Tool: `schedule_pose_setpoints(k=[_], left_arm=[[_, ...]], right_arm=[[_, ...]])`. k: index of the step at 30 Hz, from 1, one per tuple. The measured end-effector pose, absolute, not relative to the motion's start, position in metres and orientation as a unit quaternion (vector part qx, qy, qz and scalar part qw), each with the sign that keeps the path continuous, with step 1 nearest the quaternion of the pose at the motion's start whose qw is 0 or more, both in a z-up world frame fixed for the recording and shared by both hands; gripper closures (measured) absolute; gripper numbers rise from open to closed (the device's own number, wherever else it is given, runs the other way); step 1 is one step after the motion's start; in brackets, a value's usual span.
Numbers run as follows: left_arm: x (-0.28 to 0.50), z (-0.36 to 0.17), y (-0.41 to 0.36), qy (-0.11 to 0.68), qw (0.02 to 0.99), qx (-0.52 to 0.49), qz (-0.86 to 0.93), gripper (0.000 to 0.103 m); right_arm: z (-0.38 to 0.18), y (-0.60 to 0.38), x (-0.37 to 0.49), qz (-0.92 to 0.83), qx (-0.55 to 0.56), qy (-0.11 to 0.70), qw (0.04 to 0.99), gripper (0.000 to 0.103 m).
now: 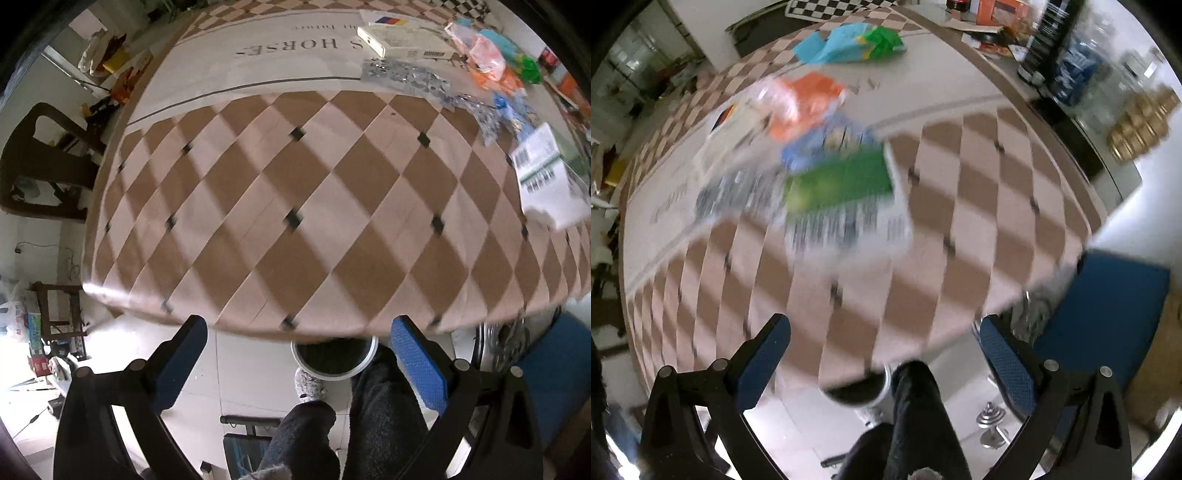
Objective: Collect trash
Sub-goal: 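Move both tools back over the table toward the green medicine box, then grasp the green medicine box with the right tool while the left tool grasps a clear plastic wrapper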
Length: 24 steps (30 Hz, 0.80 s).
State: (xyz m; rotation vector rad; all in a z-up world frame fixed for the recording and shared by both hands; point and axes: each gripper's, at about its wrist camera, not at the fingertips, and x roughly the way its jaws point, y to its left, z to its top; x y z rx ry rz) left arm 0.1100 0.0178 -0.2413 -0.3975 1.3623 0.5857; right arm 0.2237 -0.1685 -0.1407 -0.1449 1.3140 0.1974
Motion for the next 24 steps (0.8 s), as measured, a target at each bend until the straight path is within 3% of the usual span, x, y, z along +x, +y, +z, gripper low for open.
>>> schedule_pose_setpoints(k=[9, 24], left_arm=[[0.168, -0.252, 0.035, 0.64, 0.682, -0.221, 0.277, 0.001], [0.195, -0.269, 0.063, 0.653, 0.662, -0.182, 0.321, 0.001]], right_arm=[[-0.18, -0.107, 0.307, 0.166, -0.062, 0.666, 0.724, 0.0], [-0.19, -0.112, 0.303, 0.17, -0.018, 0.715, 0.678, 0.0]])
